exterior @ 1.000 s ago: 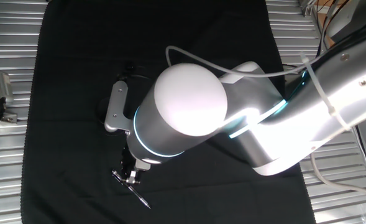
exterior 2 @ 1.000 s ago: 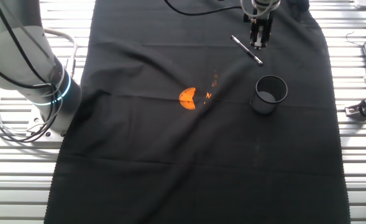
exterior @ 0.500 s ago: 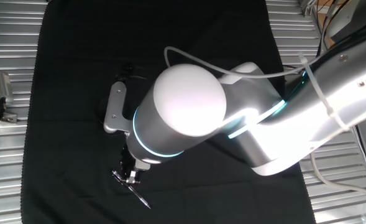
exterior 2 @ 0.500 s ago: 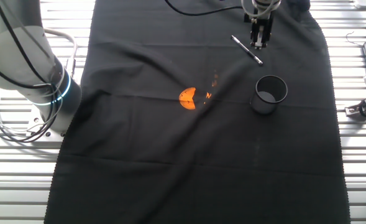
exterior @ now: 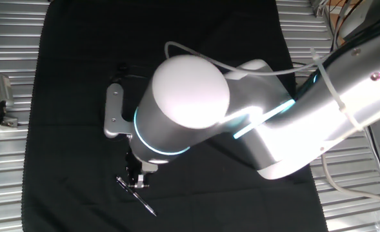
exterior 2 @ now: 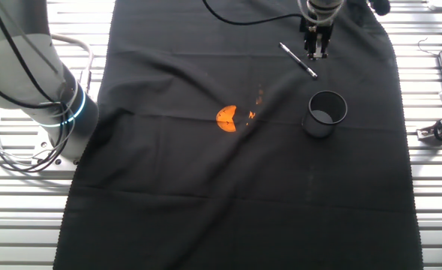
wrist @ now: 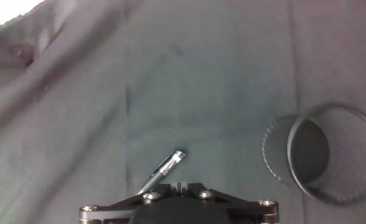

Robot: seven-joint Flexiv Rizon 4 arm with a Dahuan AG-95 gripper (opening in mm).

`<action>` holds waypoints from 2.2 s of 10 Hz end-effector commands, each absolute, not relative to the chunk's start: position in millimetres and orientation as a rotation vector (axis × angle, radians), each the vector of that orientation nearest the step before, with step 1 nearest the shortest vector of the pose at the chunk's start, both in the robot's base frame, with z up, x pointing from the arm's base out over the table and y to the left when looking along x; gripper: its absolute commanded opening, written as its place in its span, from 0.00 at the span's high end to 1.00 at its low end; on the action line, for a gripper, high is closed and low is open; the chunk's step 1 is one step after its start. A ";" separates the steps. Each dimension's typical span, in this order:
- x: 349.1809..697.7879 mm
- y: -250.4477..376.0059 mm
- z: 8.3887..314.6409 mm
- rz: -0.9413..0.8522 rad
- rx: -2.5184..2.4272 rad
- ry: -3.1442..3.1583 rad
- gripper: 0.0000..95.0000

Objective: Put the pen into the pen holder

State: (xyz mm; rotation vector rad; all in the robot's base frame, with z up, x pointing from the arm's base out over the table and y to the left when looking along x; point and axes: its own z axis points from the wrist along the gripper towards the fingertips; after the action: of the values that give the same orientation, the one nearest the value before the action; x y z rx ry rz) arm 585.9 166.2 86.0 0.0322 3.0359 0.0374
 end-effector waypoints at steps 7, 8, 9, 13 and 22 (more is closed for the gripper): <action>584.8 166.3 87.0 0.036 0.174 3.034 1.00; 584.8 166.3 87.0 0.040 0.236 3.031 1.00; 584.8 166.3 87.0 0.055 0.273 3.027 1.00; 585.9 168.0 85.8 0.058 0.393 3.017 1.00; 581.4 201.1 70.7 0.021 0.389 3.003 1.00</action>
State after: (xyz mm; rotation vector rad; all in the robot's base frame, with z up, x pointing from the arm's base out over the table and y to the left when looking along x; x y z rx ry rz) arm 582.7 203.5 68.5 0.3902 2.9993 0.0196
